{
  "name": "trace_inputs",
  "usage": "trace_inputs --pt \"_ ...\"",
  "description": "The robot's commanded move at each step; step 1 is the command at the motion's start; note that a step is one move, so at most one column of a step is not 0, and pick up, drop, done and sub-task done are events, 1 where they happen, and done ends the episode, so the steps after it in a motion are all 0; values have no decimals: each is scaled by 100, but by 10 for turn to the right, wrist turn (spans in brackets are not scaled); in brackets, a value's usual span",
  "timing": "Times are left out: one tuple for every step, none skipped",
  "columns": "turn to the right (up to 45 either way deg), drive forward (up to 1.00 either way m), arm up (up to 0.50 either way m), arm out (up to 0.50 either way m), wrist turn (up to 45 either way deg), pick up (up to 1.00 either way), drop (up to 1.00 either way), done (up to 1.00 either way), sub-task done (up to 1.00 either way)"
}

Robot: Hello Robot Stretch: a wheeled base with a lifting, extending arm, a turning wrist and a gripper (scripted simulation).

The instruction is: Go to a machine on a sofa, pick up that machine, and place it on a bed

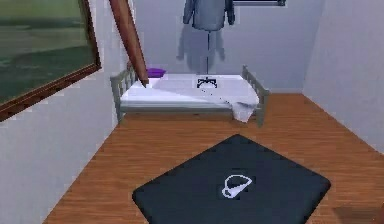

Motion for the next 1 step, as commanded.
trace_inputs --pt "0 100 0 0 0 0 0 0 0"
